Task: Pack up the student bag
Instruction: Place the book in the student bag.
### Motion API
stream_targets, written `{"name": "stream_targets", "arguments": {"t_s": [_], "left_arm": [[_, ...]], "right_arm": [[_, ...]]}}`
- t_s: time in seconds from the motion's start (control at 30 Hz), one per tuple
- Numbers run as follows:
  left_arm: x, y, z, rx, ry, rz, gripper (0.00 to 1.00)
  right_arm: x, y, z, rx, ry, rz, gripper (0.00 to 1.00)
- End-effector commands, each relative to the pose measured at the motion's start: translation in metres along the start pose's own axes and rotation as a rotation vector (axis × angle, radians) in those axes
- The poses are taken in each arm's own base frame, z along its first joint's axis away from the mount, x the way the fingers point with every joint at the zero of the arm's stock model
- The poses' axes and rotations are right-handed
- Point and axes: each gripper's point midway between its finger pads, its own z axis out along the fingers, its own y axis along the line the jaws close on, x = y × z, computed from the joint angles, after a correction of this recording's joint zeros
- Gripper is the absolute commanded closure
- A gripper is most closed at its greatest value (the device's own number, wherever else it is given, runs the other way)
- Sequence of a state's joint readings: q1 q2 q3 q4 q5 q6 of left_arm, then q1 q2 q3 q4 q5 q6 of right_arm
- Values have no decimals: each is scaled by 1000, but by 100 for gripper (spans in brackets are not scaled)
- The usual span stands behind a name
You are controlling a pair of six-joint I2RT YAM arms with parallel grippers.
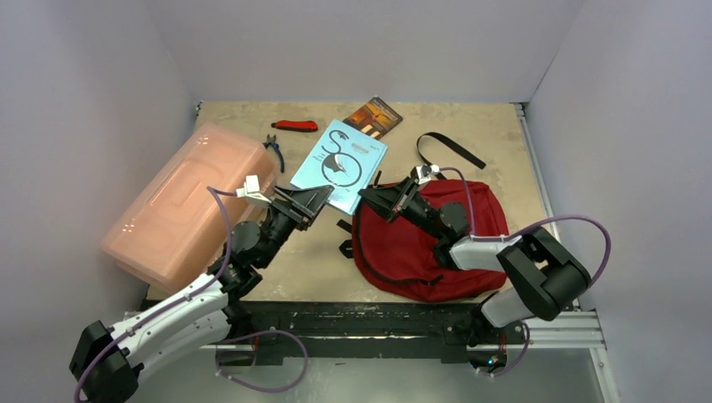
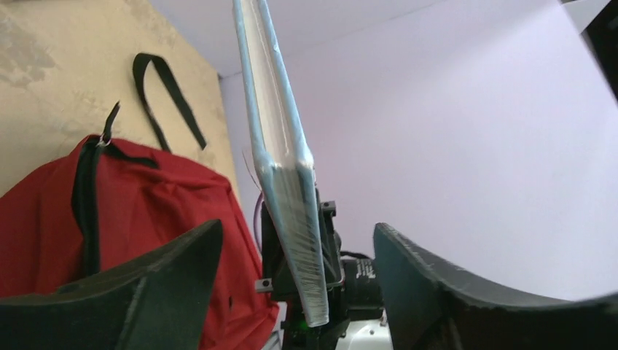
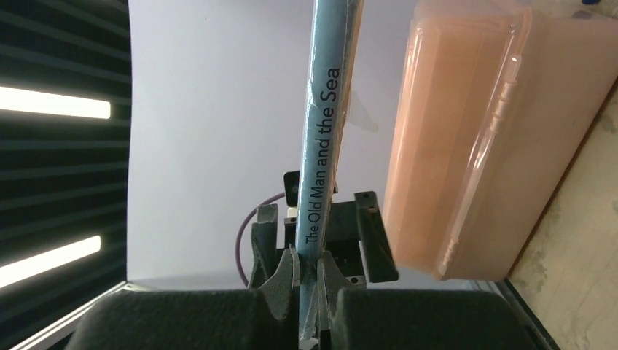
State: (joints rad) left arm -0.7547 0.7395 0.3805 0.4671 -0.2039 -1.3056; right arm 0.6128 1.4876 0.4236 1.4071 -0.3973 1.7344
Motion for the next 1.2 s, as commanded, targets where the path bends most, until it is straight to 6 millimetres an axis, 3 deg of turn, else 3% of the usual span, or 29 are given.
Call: {"name": "stream_targets", "arguments": {"t_s": [0.0, 0.13, 0.23, 0.27, 0.3, 0.4, 0.43, 0.5, 0.6, 0.67, 0.77, 1.0, 1.17], "left_arm": [[-25, -35, 4, 124, -117, 20, 33], [-27, -31, 2, 104, -121, 42, 64], [-32, -25, -7, 81, -144, 95, 91], [-35, -20, -12, 56, -152, 117, 96], [-39, -14, -16, 30, -167, 143, 100], [-57, -2, -37, -42, -231, 232, 100], [-64, 0, -46, -62, -252, 271, 100], [-78, -3, -63, -109, -271, 384, 100], [-93, 1, -92, -260, -227, 544, 100], [-104, -8, -110, -340, -199, 616, 100], [-107, 7, -128, -489, -118, 681, 100], [-100, 25, -138, -560, -88, 629, 100], [-92, 30, -135, -560, -75, 560, 100]], "right_arm": [[7, 70, 9, -207, -51, -101, 100], [8, 70, 12, -134, -78, -182, 100], [9, 51, 15, 31, -66, -297, 100], [9, 44, 12, 87, -67, -343, 95], [6, 32, 6, 161, -75, -387, 84], [-16, -8, -28, 437, -146, -536, 39], [-26, -29, -46, 571, -170, -590, 29], [-36, -47, -71, 733, -144, -717, 20], [-39, -62, -91, 883, -26, -874, 17], [-36, -73, -100, 964, 78, -940, 16], [-36, -79, -105, 1094, 158, -1066, 12], [0, -100, -89, 1328, 348, -1308, 10], [13, -120, -88, 1559, 349, -1460, 13]]}}
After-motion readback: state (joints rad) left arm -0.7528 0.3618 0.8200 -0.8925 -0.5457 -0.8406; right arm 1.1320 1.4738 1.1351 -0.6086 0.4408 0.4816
